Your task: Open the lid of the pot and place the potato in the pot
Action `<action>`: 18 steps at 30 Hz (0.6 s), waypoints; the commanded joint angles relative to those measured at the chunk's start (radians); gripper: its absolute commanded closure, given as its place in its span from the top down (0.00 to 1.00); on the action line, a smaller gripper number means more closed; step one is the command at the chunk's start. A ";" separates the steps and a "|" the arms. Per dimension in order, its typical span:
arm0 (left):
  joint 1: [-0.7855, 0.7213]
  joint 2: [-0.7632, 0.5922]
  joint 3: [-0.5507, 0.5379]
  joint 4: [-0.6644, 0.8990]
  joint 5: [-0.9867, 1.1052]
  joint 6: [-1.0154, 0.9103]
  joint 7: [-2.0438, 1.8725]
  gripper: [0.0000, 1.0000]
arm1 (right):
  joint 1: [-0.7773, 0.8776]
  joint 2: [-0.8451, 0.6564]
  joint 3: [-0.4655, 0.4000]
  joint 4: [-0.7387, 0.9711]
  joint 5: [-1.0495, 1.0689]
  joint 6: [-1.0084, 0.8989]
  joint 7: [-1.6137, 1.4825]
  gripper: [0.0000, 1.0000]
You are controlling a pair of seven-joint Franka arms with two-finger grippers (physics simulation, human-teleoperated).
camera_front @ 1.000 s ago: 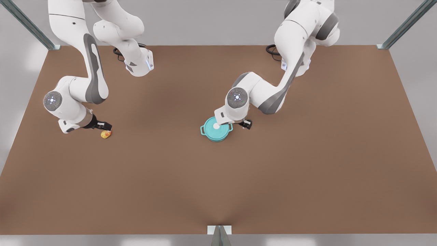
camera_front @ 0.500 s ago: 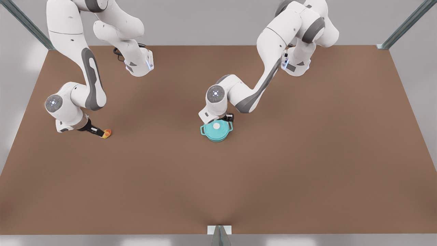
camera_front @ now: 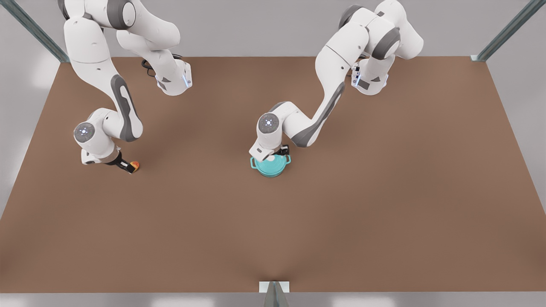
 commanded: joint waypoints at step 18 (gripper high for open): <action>-0.008 0.034 0.008 0.006 0.039 0.045 -0.190 0.44 | 0.011 0.050 0.036 -0.042 0.002 0.119 0.102 1.00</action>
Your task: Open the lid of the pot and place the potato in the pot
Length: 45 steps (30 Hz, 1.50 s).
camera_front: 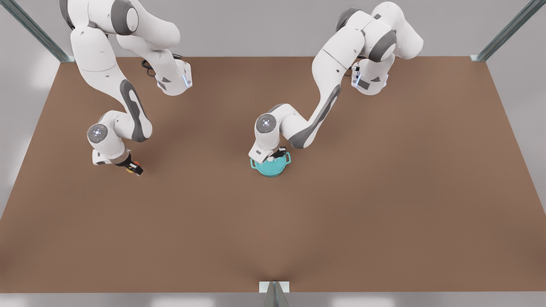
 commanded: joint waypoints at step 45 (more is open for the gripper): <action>0.679 -0.533 0.201 -0.016 -0.113 -0.570 1.032 1.00 | -0.011 -0.105 0.028 -0.025 -0.002 -0.036 0.037 0.59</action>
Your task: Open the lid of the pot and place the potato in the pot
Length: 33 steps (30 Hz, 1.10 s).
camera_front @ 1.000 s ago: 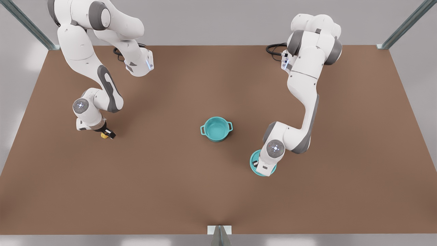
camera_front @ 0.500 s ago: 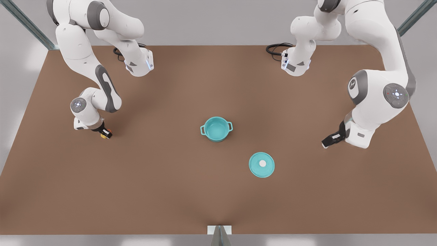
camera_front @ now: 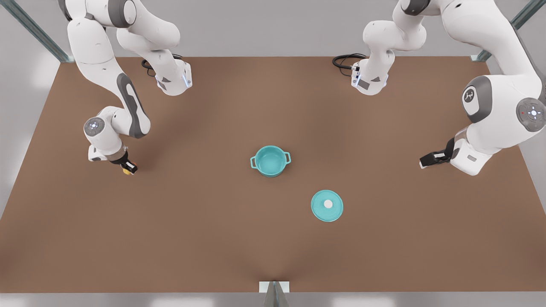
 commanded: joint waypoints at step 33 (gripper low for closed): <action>-0.036 0.022 0.009 0.021 0.007 -0.027 0.190 1.00 | 0.631 0.015 0.199 0.474 0.013 -0.569 1.072 0.56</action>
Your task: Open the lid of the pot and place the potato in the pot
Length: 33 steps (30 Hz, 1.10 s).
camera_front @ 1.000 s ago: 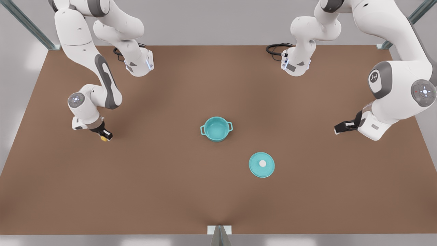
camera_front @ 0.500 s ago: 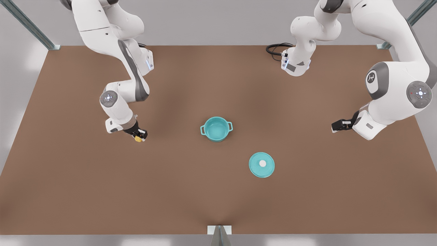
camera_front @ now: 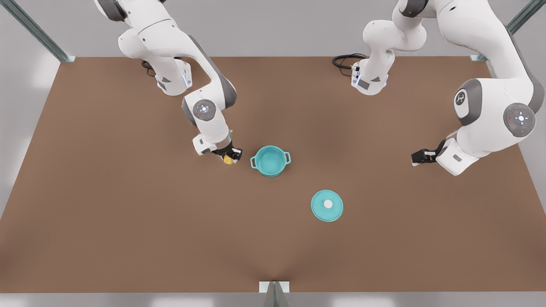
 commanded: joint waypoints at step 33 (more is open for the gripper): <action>-0.007 0.031 -0.007 0.057 -0.018 -0.015 0.035 1.00 | 0.175 0.060 -0.459 0.385 -0.015 -0.652 -0.053 1.00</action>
